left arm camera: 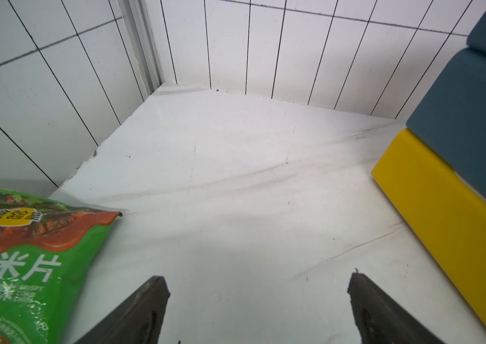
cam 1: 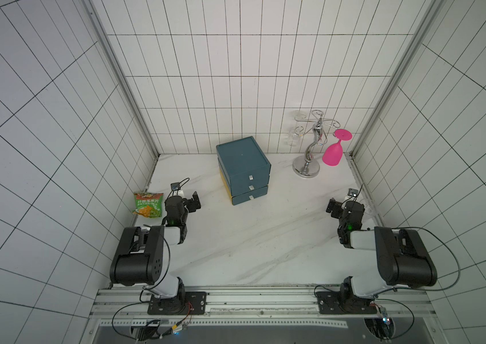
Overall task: Place the transparent tape into the drawer according to color
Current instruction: Reset both arms
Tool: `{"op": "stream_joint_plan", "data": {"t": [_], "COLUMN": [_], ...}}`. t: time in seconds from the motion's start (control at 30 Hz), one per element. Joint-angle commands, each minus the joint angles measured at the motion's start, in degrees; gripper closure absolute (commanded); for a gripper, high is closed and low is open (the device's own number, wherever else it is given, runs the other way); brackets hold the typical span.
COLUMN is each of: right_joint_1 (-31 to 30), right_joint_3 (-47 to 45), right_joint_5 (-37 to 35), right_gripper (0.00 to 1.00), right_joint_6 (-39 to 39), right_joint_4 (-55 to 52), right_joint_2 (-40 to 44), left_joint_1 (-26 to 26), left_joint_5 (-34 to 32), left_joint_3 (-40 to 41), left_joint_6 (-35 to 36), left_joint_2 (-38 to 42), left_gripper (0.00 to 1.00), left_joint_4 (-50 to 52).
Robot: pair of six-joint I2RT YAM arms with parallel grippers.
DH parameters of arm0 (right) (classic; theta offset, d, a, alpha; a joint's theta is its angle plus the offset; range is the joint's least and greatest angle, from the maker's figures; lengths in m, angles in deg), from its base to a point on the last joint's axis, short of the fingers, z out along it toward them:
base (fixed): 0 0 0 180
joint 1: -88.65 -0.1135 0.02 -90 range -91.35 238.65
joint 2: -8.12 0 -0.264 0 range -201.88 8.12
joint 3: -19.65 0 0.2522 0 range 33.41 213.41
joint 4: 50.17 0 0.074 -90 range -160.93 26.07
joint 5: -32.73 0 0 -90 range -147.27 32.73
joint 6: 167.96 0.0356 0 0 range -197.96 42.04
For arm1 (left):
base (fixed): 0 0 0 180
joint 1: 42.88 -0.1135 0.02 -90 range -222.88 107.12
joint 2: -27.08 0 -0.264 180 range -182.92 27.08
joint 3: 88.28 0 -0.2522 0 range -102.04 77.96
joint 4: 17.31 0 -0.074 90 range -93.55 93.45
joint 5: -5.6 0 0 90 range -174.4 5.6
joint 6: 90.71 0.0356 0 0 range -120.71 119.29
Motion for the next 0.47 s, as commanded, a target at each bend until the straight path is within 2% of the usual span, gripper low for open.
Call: {"op": "stream_joint_plan", "data": {"t": [0.0,0.1,0.17,0.2,0.43], "right_joint_1": [-1.85,-2.9,-3.08,-3.07,-2.82], "right_joint_3": [-0.33,0.83,1.0,1.21,1.35], "right_joint_5": [-5.56,-7.54,-7.71,-7.72,-7.06], "right_gripper": [0.01,0.01,0.01,0.01,0.01], "right_joint_6": [-0.02,-0.3,-0.57,-0.43,-0.2], "right_joint_4": [3.33,1.57,1.24,1.24,0.98], "right_joint_2": [0.0,-0.32,-0.36,-0.54,-0.55], "left_joint_1": [-0.11,0.32,2.42,2.52,2.26], "left_joint_5": [0.23,-1.03,-6.36,-6.96,-6.43], "left_joint_3": [0.18,-1.56,-1.36,-1.09,-1.43], "left_joint_6": [0.39,0.02,0.46,0.57,0.33], "left_joint_2": [-0.17,1.64,0.97,1.1,1.13], "left_gripper": [0.01,0.02,0.02,0.02,0.02], "left_joint_4": [-6.75,-0.06,-1.72,-2.12,-1.21]}}
